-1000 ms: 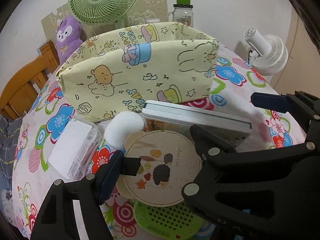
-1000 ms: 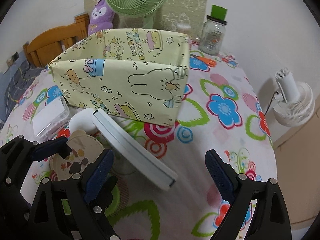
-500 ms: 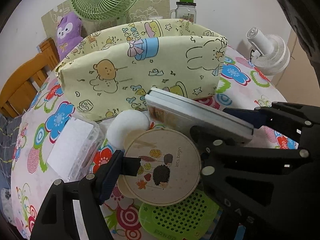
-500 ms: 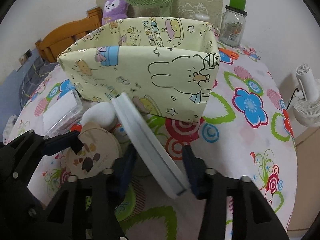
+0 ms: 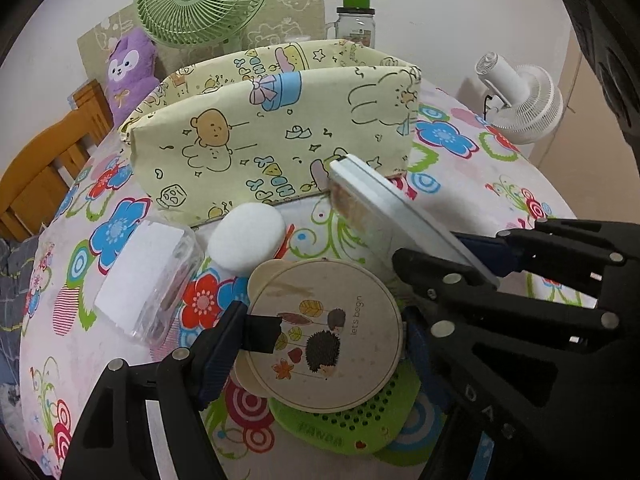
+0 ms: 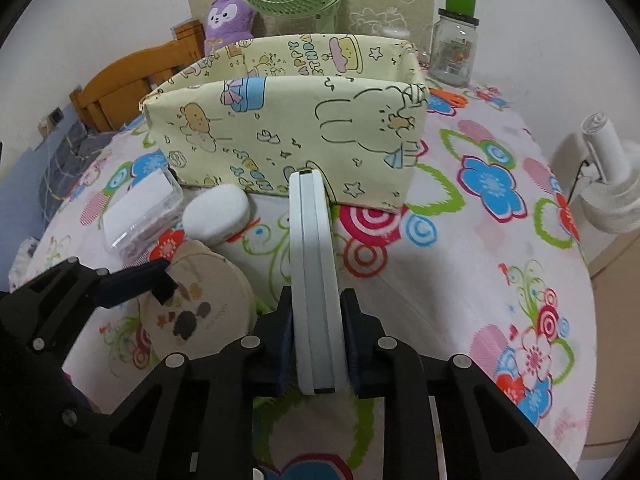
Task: Organize rigid objects
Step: 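Close the right gripper on the white remote-like device, then lift the remote with the right gripper off the table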
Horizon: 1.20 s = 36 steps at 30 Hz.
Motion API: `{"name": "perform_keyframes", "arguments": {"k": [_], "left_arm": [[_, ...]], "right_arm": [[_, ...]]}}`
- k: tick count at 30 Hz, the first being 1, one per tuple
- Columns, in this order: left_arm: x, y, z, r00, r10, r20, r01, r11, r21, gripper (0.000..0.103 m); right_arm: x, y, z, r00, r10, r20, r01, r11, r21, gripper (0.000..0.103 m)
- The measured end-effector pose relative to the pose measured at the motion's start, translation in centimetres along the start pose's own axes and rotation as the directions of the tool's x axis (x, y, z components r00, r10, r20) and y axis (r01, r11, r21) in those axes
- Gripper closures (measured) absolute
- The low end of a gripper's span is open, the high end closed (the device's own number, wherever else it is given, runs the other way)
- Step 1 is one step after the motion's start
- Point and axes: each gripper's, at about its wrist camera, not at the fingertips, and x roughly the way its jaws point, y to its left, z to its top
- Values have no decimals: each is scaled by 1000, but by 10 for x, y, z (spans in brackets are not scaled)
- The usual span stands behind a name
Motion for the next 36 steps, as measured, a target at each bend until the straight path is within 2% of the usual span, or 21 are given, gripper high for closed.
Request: {"name": "perform_keyframes", "arguments": {"k": [7, 18, 20, 22, 28, 36], "left_arm": [[0, 2, -3, 1000, 3, -6, -3, 1000, 6, 24], [12, 16, 10, 1000, 22, -11, -22, 1000, -13, 24], [13, 16, 12, 1000, 24, -8, -24, 1000, -8, 24], [13, 16, 12, 1000, 19, -8, -19, 1000, -8, 24], [9, 12, 10, 1000, 12, -7, -12, 1000, 1, 24], [-14, 4, 9, 999, 10, 36, -11, 1000, 14, 24]], "right_arm": [[-2, 1, -4, 999, -31, -15, 31, 1000, 1, 78], [21, 3, 18, 999, -33, -22, 33, 999, 14, 72], [23, 1, 19, 1000, -27, -13, 27, 999, 20, 72], [22, 1, 19, 1000, -26, -8, 26, 1000, 18, 78], [14, 0, 14, 999, -38, 8, 37, 999, 35, 79], [-13, 2, 8, 996, -66, 51, 64, 997, 46, 79]]}}
